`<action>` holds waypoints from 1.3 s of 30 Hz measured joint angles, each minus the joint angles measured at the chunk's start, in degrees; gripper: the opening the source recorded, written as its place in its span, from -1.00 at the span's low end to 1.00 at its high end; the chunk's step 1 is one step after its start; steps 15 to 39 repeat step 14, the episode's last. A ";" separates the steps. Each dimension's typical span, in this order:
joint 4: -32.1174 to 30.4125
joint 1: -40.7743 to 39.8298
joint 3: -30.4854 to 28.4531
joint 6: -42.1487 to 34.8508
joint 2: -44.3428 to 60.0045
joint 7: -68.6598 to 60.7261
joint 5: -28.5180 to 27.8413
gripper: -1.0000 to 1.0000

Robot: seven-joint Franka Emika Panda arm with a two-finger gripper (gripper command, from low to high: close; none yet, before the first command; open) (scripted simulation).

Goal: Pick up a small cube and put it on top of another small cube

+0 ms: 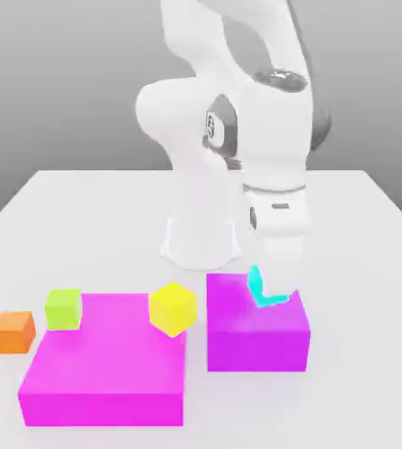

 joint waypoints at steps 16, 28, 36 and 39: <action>-3.38 -10.67 -6.18 4.90 2.84 1.72 -3.66 1.00; -3.38 -10.67 -6.18 4.90 2.84 1.72 -3.66 1.00; -3.38 -10.67 -6.18 4.90 2.84 1.72 -3.66 1.00; -3.38 -10.67 -6.18 4.90 2.84 1.72 -3.66 1.00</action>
